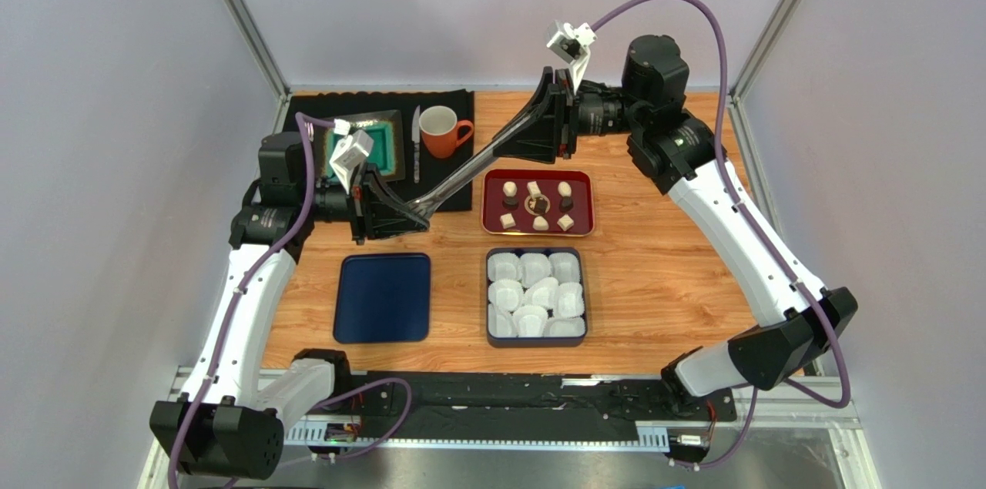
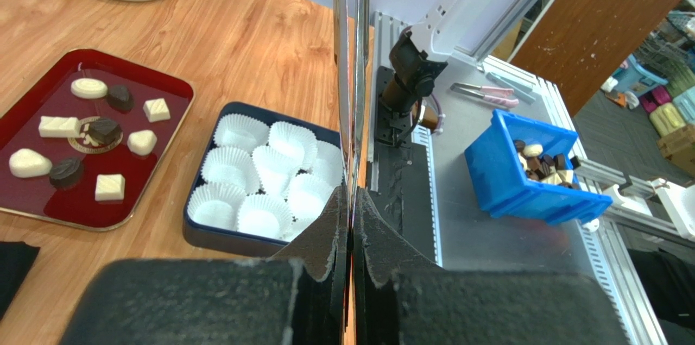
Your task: Pack the chocolate
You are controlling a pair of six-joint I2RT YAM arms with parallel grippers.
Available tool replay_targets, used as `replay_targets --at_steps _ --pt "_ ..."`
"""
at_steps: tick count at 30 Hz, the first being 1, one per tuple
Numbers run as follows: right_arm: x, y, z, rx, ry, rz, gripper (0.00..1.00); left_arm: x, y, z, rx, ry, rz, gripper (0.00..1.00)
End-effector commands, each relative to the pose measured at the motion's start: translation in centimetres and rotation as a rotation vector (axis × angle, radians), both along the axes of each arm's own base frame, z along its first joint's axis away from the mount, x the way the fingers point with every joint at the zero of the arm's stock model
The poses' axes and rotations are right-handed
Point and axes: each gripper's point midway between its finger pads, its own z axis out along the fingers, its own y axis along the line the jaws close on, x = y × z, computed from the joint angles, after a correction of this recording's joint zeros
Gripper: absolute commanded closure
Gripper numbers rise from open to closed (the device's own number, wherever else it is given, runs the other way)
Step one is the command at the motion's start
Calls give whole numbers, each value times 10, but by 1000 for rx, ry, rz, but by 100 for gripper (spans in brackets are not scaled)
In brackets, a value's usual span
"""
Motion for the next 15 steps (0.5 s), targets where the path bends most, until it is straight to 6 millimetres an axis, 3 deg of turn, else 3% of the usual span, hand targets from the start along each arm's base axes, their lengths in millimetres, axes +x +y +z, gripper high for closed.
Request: replay_targets --at_steps 1,6,7,15 --pt "-5 -3 9 -1 -26 26 75 -49 3 28 -141 -21 -267 96" --pt "-7 -4 11 -1 -33 27 89 -49 3 27 -141 -16 -267 96" --pt "-7 -4 12 0 -38 27 100 -49 3 27 -141 -17 -267 96" --pt "-15 -8 12 -21 -39 42 100 -49 3 26 -142 -19 -267 95"
